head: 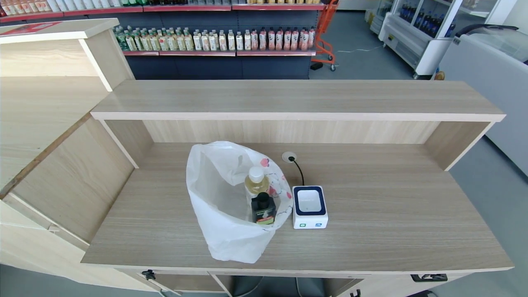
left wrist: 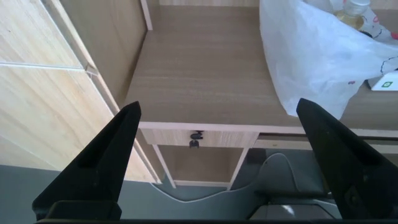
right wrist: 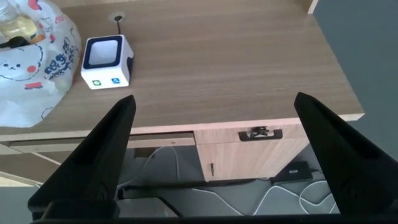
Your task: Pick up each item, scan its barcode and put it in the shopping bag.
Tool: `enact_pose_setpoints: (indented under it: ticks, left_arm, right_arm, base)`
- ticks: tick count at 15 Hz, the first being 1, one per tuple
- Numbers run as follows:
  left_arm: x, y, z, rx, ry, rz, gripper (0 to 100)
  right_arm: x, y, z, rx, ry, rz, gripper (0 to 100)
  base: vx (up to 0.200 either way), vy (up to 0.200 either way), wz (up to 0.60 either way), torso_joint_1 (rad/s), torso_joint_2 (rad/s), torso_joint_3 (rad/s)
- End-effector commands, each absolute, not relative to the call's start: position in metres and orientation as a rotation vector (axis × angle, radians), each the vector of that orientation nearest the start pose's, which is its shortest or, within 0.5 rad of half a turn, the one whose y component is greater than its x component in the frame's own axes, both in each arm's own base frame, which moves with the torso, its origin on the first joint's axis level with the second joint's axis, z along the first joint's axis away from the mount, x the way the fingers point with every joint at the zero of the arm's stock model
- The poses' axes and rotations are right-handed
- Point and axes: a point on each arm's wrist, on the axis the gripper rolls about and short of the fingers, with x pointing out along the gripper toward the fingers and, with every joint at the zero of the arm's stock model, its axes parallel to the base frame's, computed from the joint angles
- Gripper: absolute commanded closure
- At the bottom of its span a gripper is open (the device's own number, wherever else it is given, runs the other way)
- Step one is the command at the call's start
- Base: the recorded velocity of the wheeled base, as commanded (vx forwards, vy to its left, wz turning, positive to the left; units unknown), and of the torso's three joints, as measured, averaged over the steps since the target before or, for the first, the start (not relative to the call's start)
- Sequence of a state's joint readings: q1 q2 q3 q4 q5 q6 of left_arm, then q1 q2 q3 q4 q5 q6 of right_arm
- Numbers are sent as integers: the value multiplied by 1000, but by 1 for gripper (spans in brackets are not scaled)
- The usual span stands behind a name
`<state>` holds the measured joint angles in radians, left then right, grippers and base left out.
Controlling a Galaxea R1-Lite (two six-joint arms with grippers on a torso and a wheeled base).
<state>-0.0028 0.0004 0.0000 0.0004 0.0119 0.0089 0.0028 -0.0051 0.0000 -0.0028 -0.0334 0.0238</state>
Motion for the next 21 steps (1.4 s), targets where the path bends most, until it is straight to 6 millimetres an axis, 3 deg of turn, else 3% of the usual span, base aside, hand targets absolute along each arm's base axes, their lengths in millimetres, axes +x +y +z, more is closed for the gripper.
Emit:
enact_pose_setpoints:
  ticks: [1,4,8,14,15,21]
  left_arm:
    - [-23,0,75,9,0,9,0]
    - [-23,0,75,6,0,9,0]
    - [-23,0,75,5,0,9,0]
    - [-23,0,75,0,0,9,0]
    - [-23,0,75,0,0,9,0]
    - [-23,0,75,0,0,9,0]
  right_arm:
    - [-23,-1,76,25,-3,-31,0]
    - [-23,-1,76,26,-3,-31,0]
    - [-23,-1,76,25,-3,-31,0]
    - [-23,-1,76,25,-3,-31,0]
    - [-23,-1,76,20,-2,-29,100]
    - [-23,-1,75,12,0,-28,100]
  base:
    - [0,-200,0,7,7,7]
    - [0,-200,0,1,2,4]
    - [0,0,0,0,0,0]
    - [167,0,0,4,1,1]
    - [0,0,0,0,0,0]
    - [0,0,0,0,0,0]
